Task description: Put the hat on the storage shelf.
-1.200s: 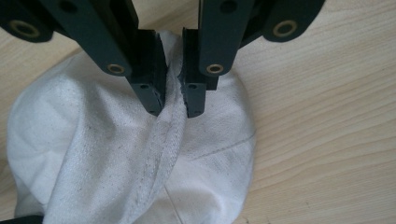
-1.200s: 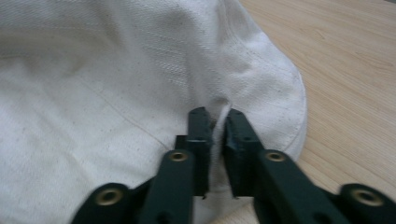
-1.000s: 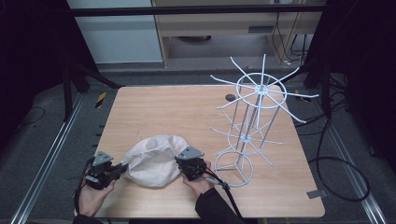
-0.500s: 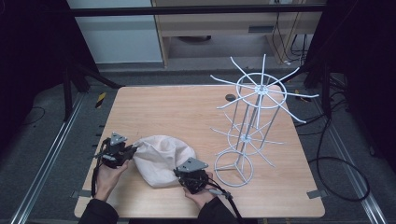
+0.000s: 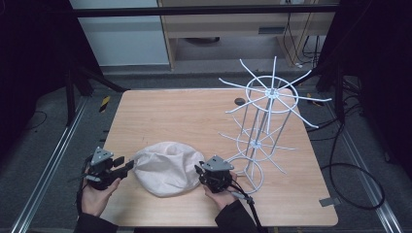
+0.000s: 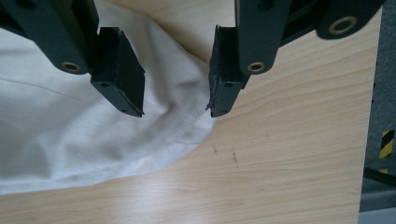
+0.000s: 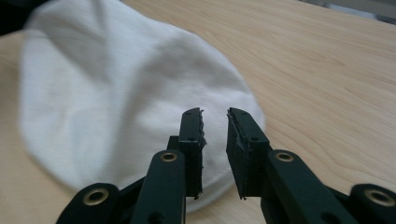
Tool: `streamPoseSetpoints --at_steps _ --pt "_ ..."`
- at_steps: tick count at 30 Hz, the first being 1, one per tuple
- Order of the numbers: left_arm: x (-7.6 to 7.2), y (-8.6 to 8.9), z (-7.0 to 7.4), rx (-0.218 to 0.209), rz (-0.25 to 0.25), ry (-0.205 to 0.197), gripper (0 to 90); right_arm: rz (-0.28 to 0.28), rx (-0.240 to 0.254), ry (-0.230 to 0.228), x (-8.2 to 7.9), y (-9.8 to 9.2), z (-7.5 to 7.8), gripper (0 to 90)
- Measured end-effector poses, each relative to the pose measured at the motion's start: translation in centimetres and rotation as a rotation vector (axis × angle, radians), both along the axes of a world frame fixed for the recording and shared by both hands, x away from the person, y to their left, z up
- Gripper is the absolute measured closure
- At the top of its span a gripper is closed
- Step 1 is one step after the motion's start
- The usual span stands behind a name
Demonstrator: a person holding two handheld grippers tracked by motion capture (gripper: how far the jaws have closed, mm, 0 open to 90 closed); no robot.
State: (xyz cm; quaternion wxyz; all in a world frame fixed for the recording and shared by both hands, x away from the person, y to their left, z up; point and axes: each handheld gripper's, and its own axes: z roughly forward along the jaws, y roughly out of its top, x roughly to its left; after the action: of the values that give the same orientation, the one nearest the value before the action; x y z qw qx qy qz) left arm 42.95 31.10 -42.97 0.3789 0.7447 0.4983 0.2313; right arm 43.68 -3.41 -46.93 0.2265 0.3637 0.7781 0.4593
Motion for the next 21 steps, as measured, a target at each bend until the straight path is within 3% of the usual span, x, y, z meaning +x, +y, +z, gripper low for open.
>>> streamPoseSetpoints --at_steps 3,7,12,16,21 --pt "-1.7 -1.0 -0.8 0.009 -0.044 0.028 54.8 -0.049 -0.028 -0.001 0.8 -0.2 -0.7 77.1" --pt "-2.5 -2.3 -1.8 0.024 -0.079 0.062 56.1 -0.088 -0.04 -0.009 1.7 0.0 -1.3 79.2" --pt "-1.5 -3.4 -3.4 0.048 -0.083 0.135 67.2 -0.103 -0.06 0.0 2.6 0.4 -1.6 84.5" --pt "-0.4 -3.6 -4.1 0.054 -0.061 0.144 79.1 -0.078 -0.087 0.01 2.7 0.5 -2.0 90.0" --pt "0.9 -3.7 -4.4 0.059 -0.041 0.135 84.8 -0.034 -0.115 0.035 2.3 0.7 -2.0 90.0"
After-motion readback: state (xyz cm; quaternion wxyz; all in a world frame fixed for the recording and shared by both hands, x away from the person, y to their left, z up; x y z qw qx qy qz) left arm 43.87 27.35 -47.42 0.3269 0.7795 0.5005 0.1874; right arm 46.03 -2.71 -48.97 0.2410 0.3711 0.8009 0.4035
